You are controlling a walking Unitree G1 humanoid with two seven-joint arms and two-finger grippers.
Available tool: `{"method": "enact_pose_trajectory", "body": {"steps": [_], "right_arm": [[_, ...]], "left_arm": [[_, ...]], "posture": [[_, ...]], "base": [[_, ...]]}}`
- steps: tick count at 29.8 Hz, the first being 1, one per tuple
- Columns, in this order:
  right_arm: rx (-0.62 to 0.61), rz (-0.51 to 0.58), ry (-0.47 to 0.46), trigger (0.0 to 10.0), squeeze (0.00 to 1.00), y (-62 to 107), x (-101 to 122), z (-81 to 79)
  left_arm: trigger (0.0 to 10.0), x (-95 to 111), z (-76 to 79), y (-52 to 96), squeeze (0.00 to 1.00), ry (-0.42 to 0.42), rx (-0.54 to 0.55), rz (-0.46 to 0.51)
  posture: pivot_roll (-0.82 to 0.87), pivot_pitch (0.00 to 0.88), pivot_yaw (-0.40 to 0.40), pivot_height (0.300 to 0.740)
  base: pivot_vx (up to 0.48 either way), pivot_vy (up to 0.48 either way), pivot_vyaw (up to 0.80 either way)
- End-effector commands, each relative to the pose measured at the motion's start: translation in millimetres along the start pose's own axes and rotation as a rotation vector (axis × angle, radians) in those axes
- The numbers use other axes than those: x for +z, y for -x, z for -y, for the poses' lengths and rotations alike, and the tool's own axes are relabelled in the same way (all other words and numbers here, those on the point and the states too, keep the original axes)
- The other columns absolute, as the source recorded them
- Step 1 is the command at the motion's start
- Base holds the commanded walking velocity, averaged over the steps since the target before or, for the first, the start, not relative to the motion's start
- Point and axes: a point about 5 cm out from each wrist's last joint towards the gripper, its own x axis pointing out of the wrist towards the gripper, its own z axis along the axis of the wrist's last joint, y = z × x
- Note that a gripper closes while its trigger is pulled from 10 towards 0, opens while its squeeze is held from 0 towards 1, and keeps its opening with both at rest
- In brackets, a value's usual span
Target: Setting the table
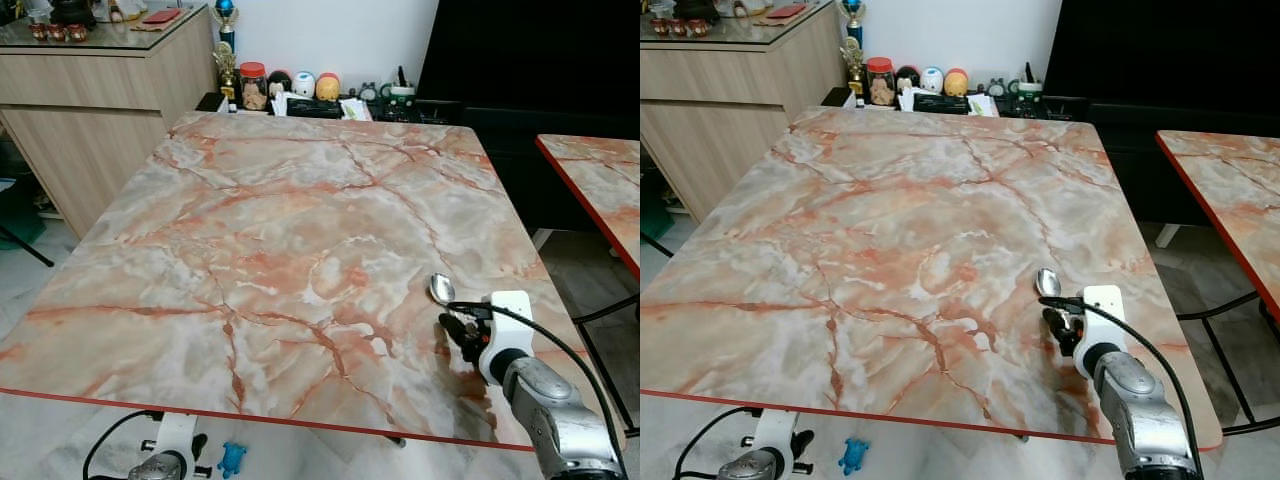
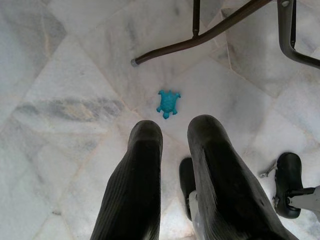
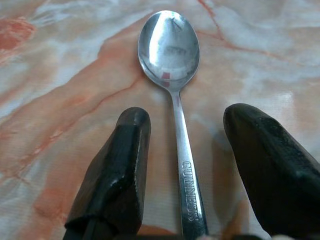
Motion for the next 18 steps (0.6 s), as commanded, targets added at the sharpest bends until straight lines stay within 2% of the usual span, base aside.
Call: {"method": "enact_pose_trajectory", "body": {"steps": [1,12,13,14,15,16,17,18], "right_arm": [[0.004,0.018,-0.006,10.0,0.00,-1.8,4,-0.2],[0.017,0.018,-0.005,10.0,0.00,-6.2,2,-5.2],[0.017,0.017,-0.006,7.0,0.00,-6.4,2,-5.5],[0.019,0.017,-0.005,5.3,0.00,-6.6,2,-6.1],[0.019,0.017,-0.005,5.3,0.00,-6.6,2,-6.6],[0.028,0.017,-0.004,2.2,0.00,-6.8,2,-9.0],[0.031,0.017,-0.002,1.6,0.00,-7.0,2,-10.0],[0.033,0.017,-0.001,1.6,0.00,-7.3,2,-10.9]], "left_arm": [[10.0,-1,-1.3,0.2,0.00,-0.010,-0.002,-0.012],[10.0,-1,0.2,0.0,0.00,-0.011,-0.007,-0.012],[10.0,-1,0.2,0.0,0.00,-0.011,-0.006,-0.012],[10.0,-1,0.2,0.0,0.00,-0.011,-0.006,-0.012],[10.0,-1,0.1,0.1,0.00,-0.012,-0.007,-0.012],[10.0,-2,0.2,0.1,0.00,-0.011,-0.007,-0.013],[10.0,-2,0.1,0.2,0.00,-0.010,-0.007,-0.014],[10.0,-2,0.0,0.2,0.00,-0.010,-0.006,-0.014]], "posture": [[0.09,0.000,-0.033,0.740],[0.09,0.000,-0.035,0.740],[0.09,0.000,-0.035,0.740],[0.09,0.001,-0.034,0.740],[0.09,0.001,-0.034,0.740],[0.10,0.003,-0.035,0.740],[0.10,0.003,-0.035,0.740],[0.10,0.003,-0.035,0.740]], "base": [[0.000,0.000,0.00],[0.000,0.000,0.00],[0.000,0.000,0.00],[0.000,0.000,0.00],[0.000,0.000,0.00],[0.000,0.000,0.00],[0.000,0.000,0.00],[0.000,0.000,0.00]]}}
